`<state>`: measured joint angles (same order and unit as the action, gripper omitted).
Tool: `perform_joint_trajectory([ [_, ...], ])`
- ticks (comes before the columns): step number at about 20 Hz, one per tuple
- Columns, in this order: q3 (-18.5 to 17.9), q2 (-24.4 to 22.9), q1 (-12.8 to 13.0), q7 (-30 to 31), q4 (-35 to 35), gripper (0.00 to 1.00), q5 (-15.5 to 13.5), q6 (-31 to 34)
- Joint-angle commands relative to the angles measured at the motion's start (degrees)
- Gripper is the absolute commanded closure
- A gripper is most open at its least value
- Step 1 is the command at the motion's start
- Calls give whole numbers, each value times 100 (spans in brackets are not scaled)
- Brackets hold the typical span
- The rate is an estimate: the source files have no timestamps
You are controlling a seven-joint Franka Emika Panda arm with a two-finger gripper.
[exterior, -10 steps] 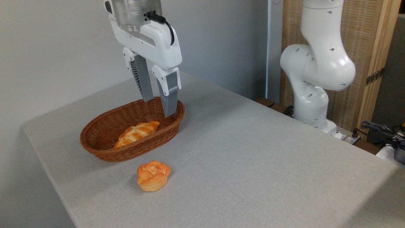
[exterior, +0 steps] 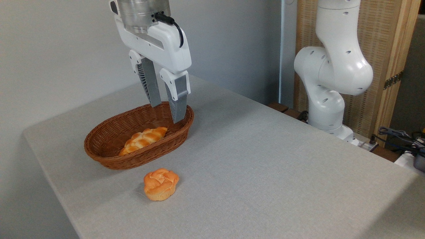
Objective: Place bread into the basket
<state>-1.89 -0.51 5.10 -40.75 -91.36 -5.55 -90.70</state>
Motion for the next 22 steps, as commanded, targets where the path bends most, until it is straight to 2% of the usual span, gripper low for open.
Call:
perform_joint_trajectory([
  [1, -40, 7, 26, -29, -13, 0, 28, -280],
  [3, 21, -19, -122, -475, -197, 0, 19, -605],
  [5, 39, -45, -158, -1073, -443, 0, 19, -878],
  [6, 39, -71, -167, -1180, -540, 0, 19, -948],
  [13, 285, -2, -167, -1198, -1647, 0, 19, -2451],
  [18, 417, 78, -167, -1251, -2044, 0, 89, -2969],
  [22, 417, 244, -167, -1804, -2167, 0, 107, -3120],
])
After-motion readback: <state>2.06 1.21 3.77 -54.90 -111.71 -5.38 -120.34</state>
